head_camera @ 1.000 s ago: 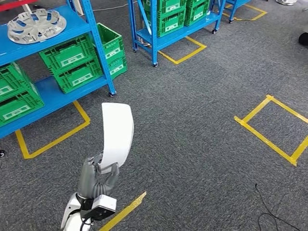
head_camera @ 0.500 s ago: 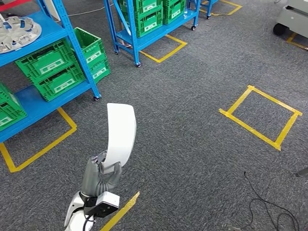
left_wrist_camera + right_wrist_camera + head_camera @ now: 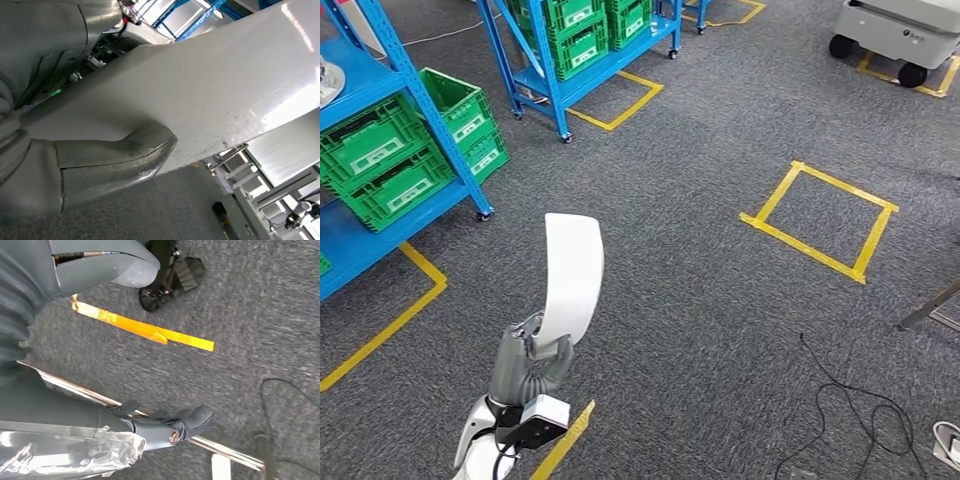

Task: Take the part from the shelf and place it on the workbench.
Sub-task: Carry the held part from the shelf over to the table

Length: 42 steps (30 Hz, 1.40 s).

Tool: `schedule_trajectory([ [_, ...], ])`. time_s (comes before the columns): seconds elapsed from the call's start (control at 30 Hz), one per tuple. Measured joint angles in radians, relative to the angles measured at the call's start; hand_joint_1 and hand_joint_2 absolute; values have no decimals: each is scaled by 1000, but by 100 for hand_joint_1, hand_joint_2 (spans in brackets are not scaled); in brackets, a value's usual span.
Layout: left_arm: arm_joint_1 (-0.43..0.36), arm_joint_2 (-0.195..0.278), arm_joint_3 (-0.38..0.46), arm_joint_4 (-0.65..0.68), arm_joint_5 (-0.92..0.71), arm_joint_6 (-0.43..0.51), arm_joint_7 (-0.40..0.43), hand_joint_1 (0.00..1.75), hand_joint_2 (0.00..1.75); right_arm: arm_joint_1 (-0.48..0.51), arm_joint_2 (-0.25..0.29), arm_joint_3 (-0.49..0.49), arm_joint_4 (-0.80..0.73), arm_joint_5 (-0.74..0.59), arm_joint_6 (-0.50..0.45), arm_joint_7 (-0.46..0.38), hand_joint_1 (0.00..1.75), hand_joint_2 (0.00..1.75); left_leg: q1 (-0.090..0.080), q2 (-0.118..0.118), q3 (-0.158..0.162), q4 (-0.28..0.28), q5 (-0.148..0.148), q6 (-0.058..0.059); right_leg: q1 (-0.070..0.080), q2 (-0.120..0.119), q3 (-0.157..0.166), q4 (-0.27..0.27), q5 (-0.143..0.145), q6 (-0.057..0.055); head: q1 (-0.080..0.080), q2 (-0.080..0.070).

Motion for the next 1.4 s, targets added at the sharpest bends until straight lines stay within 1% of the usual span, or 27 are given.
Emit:
schedule_trajectory([
  [0.07,-1,-3,-1,1,0,0,0,175,175,0,2,0,0,-1,-1,0,0,175,5,18,5,-16,9,1,2,-22,-19,29,-22,9,4,0],
  [0.17,-1,-5,-2,4,-3,0,-1,175,175,-3,2,0,0,-2,-1,0,0,175,5,51,6,-23,13,4,1,-73,-99,202,-112,20,9,0],
  [0.2,-1,-5,-2,5,-5,-2,-1,175,175,-2,2,-1,0,-2,-1,0,0,175,4,62,5,-22,13,4,0,-79,-121,252,-129,24,9,0],
  [0.23,-1,-5,-2,6,-7,-4,-1,175,175,0,2,-1,0,-2,-1,0,0,175,4,71,5,-22,13,4,0,-82,-127,271,-129,27,10,0],
  [0.27,-1,-5,-2,6,-9,-7,-1,175,175,1,2,-1,0,-2,-1,0,0,175,4,79,5,-21,12,3,-1,-85,-112,248,-111,30,10,0],
  [0.33,-2,-7,-2,7,-14,-14,-1,175,175,1,2,-3,-1,-1,0,-2,0,175,3,93,8,-19,9,-3,-3,-104,-36,115,-54,31,10,0],
  [0.4,-8,-9,-1,7,-17,-26,-1,175,175,-1,3,-6,-2,0,2,-9,0,175,-3,102,8,-13,4,-13,-3,-121,24,11,-26,22,9,0],
  [0.5,-22,-12,2,6,-19,-48,0,175,175,1,4,-13,-2,1,8,-21,0,175,-6,109,6,-7,3,-26,1,-112,31,-3,-24,0,8,0],
  [0.57,-33,-15,3,5,-19,-65,4,175,175,3,4,-19,-4,1,15,-32,0,175,-2,95,-4,19,-22,-35,-1,-103,30,-5,-19,-13,8,0],
  [0.6,-38,-15,4,3,-20,-75,9,175,175,3,5,-22,-6,1,20,-38,0,175,0,82,-22,60,-50,-40,-2,-97,29,-7,-17,-18,7,0],
  [0.67,-46,-15,4,0,-22,-94,26,175,175,2,5,-27,-10,2,28,-47,0,175,2,64,-83,195,-119,-44,0,-85,25,-7,-14,-25,6,0],
  [0.7,-50,-15,4,0,-22,-101,35,175,175,3,5,-30,-12,2,32,-49,0,175,2,62,-112,256,-140,-44,1,-77,23,-6,-14,-27,6,0],
  [0.73,-55,-15,4,-1,-22,-107,45,175,175,4,5,-32,-13,2,35,-50,0,175,2,61,-129,289,-142,-42,2,-70,22,-6,-13,-28,6,0],
  [0.77,-60,-15,4,-1,-22,-110,51,175,175,5,5,-34,-15,3,37,-51,0,175,2,59,-126,282,-124,-39,3,-61,22,-6,-12,-28,6,0],
  [0.8,-65,-15,5,-3,-21,-113,57,175,175,6,6,-36,-17,4,40,-50,0,175,2,54,-106,237,-89,-34,4,-52,23,-5,-12,-28,6,0],
  [0.87,-74,-15,5,-8,-20,-115,65,175,175,6,8,-41,-21,10,45,-47,0,175,0,25,-43,103,-16,-19,5,-35,23,-4,-10,-26,7,0],
  [0.9,-78,-15,5,-10,-20,-115,68,175,175,5,10,-44,-23,13,46,-45,0,175,-1,10,-20,52,2,-12,5,-28,21,-2,-9,-22,7,0],
  [0.97,-83,-15,5,-14,-19,-115,72,175,175,7,13,-48,-27,17,49,-40,0,175,-3,-3,-6,10,2,-3,3,-16,10,-2,-4,-11,6,0],
  [1.0,-84,-15,5,-16,-19,-115,73,175,175,9,14,-49,-29,19,49,-38,0,175,-3,3,-4,1,2,-2,1,-10,6,-4,0,-4,4,0],
  [1.07,-85,-17,4,-20,-18,-115,73,175,175,14,15,-52,-31,24,51,-36,0,175,1,18,1,-15,10,-1,2,-22,-6,9,-12,5,6,0],
  [1.13,-85,-17,4,-23,-17,-113,75,175,175,15,15,-56,-35,33,52,-36,0,175,4,36,5,-26,16,1,2,-55,-47,92,-62,11,10,0],
  [1.2,-84,-15,4,-24,-14,-110,77,175,175,14,15,-63,-39,47,55,-36,0,175,2,54,4,-25,16,3,0,-76,-109,222,-119,21,12,0],
  [1.23,-83,-14,5,-24,-13,-108,80,175,175,15,15,-66,-40,54,56,-36,0,175,2,63,4,-25,16,3,-1,-80,-127,263,-129,25,12,0],
  [1.27,-83,-13,5,-24,-12,-105,82,175,175,17,14,-70,-40,58,57,-36,0,175,1,70,4,-24,15,2,-2,-82,-127,268,-120,28,12,0],
  [1.3,-83,-13,5,-24,-10,-104,85,175,175,18,14,-74,-42,62,57,-36,0,175,1,77,4,-23,13,1,-4,-86,-106,231,-94,31,13,0],
  [1.37,-84,-12,5,-24,-9,-103,88,175,175,17,14,-79,-45,67,59,-36,0,175,-1,87,4,-16,7,-7,-5,-108,-29,95,-38,33,13,0],
  [1.4,-85,-11,5,-24,-8,-102,90,175,175,15,14,-80,-47,69,60,-36,0,175,-4,91,3,-10,4,-13,-5,-116,1,41,-24,28,13,0],
])
